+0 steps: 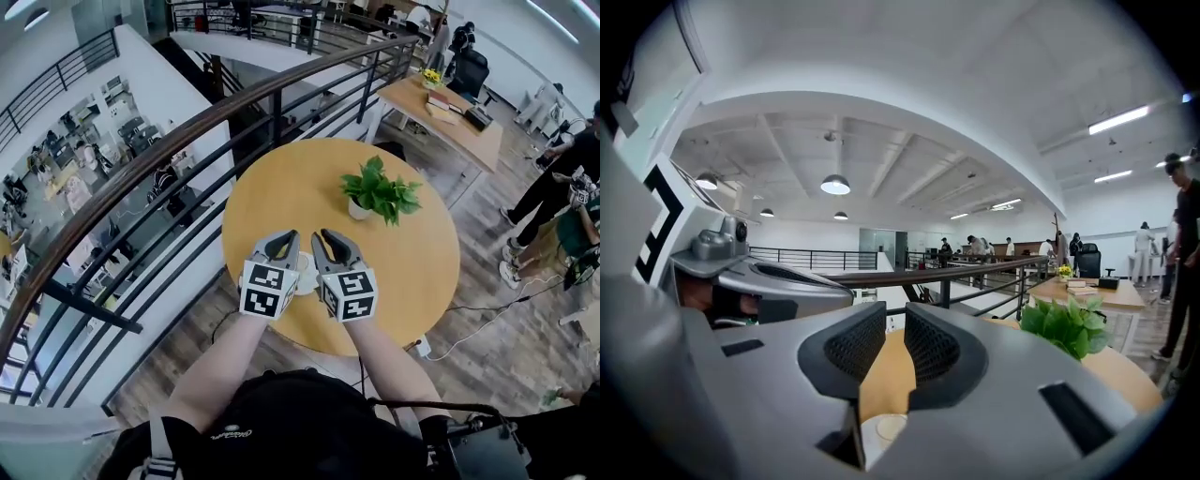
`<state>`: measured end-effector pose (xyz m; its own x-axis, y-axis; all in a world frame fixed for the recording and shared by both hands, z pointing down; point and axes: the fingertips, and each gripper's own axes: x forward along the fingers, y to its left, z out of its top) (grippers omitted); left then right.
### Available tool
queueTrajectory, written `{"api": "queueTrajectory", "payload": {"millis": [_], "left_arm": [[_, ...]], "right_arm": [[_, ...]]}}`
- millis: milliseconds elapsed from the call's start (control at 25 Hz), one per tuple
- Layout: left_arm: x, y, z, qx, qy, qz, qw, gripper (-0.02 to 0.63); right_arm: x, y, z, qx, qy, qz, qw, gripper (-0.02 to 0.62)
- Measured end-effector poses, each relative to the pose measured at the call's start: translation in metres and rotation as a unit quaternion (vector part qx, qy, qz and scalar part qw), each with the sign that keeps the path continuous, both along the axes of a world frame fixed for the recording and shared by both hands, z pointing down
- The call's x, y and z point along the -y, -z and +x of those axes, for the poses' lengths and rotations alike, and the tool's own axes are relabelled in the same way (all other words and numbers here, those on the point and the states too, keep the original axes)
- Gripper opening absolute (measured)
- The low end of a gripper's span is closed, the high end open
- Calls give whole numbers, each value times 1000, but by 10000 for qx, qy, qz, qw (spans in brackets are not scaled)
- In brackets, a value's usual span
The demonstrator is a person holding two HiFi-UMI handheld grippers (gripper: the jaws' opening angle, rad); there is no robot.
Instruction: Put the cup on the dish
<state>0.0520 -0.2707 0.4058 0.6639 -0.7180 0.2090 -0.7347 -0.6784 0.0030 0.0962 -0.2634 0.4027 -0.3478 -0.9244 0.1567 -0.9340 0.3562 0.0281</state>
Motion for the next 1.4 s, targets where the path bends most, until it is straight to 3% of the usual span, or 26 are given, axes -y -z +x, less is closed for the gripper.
{"api": "queueTrajectory", "payload": {"millis": [480,1000,1240,1400], "left_arm": [[-6,38,-5,-98,-40,394,9992,-2],[-5,32,-5,-133,35,342,9993,-2],[2,23,17,-86,45,329,9994,-2],[2,31,3,-24,9,341,9994,-2]], "right_arm": [[0,36,-6,171,0,253,9995,14],[0,28,-3,146,60,167,9997,8],[8,21,17,144,77,154,9997,8],[8,28,2,145,58,125,9998,8]]}}
